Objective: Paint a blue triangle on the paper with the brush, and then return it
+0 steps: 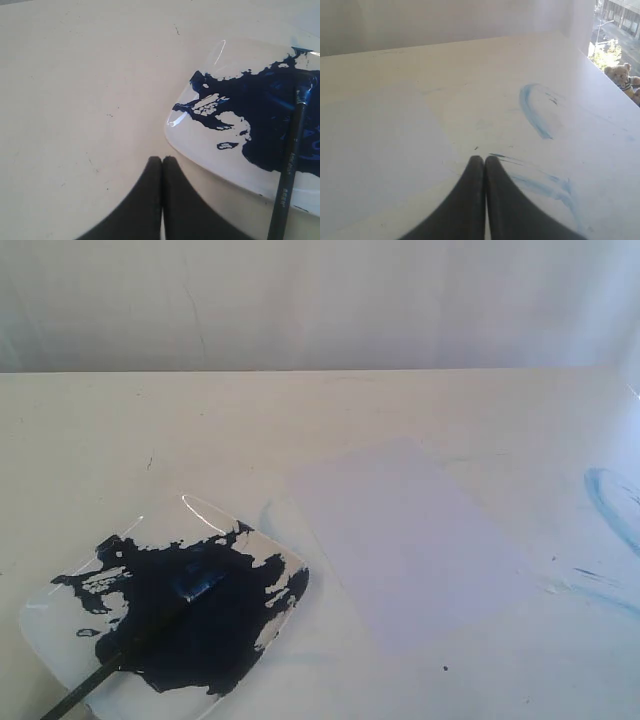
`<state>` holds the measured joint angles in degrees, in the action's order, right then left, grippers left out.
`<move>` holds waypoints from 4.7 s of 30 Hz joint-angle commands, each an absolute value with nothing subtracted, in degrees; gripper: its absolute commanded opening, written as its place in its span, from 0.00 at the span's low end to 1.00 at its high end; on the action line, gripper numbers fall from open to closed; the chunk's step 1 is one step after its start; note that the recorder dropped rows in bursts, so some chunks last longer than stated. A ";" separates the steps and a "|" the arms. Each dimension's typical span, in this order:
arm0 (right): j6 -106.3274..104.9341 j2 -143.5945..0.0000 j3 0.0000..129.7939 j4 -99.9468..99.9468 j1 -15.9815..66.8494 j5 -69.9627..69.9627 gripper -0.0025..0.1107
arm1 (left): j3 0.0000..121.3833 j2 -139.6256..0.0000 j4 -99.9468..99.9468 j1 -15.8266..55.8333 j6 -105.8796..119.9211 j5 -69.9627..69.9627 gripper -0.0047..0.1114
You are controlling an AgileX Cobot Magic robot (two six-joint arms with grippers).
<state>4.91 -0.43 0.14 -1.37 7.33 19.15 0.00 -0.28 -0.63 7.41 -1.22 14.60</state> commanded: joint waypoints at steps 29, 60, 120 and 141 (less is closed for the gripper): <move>32.40 -0.55 0.00 -1.42 7.44 -18.72 0.02 | 0.00 0.00 -0.49 7.42 -1.26 14.62 0.04; -54.67 -91.30 63.39 24.12 58.62 37.64 0.02 | 0.00 0.00 -0.49 7.42 -1.26 14.62 0.04; -73.20 -125.83 99.29 10.26 72.22 45.71 0.38 | 0.00 0.00 -0.49 7.42 -1.26 14.62 0.04; -73.20 -126.29 99.29 10.55 76.13 44.38 0.38 | 0.00 0.00 -0.49 7.42 -1.26 14.62 0.04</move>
<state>-73.47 -126.52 99.18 9.82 75.04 44.53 0.00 -0.28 -1.10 7.41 -1.01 14.96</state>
